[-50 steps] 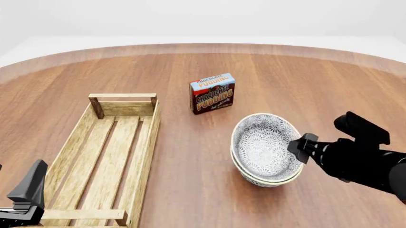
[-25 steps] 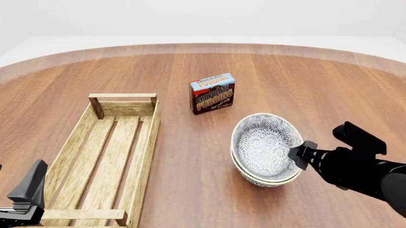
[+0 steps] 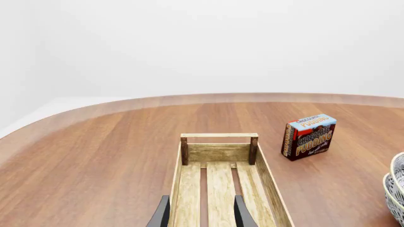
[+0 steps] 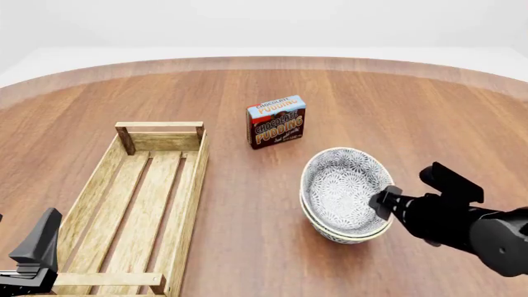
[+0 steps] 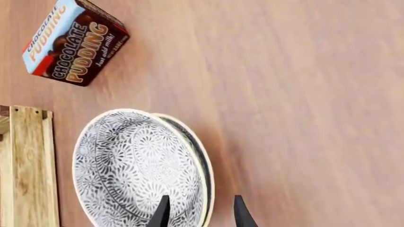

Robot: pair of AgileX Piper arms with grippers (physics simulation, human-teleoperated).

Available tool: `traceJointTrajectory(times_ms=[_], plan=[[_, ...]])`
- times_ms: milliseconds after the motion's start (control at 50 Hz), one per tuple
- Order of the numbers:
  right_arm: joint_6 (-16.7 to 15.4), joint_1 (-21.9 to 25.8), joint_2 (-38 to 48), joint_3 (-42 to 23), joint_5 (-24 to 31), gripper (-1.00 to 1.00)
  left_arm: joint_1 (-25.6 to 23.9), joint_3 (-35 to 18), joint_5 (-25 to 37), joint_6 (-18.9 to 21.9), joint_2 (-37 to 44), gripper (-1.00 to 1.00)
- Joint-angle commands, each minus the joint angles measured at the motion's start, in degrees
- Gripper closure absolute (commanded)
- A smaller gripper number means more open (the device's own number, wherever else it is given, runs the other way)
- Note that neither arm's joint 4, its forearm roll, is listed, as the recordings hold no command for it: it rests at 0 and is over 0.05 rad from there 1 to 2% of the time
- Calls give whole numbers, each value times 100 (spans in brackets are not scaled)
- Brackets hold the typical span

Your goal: Stack the left bowl on the right bowl and place them in the tray.

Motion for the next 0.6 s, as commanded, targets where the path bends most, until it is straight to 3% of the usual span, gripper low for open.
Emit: traceJointTrajectory(times_ms=[20, 380, 400, 500, 600], plan=[[55, 21, 589, 16, -486, -100, 0, 0, 0, 0, 0, -100], [73, 145, 1459, 50, -1160, -100, 0, 0, 0, 0, 0, -100], [79, 120, 1498, 57, -1199, 100, 0, 0, 0, 0, 0, -100], [125, 314, 1593, 140, -1352, 100, 0, 0, 0, 0, 0, -100], [-216, 232, 1339, -110, -887, 100, 0, 0, 0, 0, 0, -100]])
